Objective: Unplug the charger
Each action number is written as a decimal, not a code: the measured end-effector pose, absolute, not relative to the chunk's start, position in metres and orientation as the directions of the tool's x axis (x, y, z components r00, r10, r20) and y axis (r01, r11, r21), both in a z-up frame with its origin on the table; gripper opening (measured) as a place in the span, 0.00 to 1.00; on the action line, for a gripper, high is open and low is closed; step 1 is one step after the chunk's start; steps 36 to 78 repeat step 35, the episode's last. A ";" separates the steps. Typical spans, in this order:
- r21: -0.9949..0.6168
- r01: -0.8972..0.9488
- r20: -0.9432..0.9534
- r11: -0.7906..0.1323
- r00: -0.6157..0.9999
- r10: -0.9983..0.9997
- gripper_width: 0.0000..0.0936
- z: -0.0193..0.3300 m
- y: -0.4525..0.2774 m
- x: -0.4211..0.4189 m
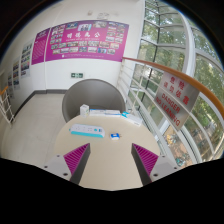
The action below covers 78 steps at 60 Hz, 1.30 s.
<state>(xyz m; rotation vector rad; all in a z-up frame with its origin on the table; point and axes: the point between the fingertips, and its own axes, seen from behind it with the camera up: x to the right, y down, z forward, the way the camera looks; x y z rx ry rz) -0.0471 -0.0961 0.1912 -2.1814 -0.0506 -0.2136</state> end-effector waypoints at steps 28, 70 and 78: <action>-0.813 0.058 0.113 -0.580 0.992 -0.058 0.91 0.248 -0.230 -0.101; -0.810 0.066 0.125 -0.583 0.990 -0.061 0.91 0.249 -0.234 -0.098; -0.810 0.066 0.125 -0.583 0.990 -0.061 0.91 0.249 -0.234 -0.098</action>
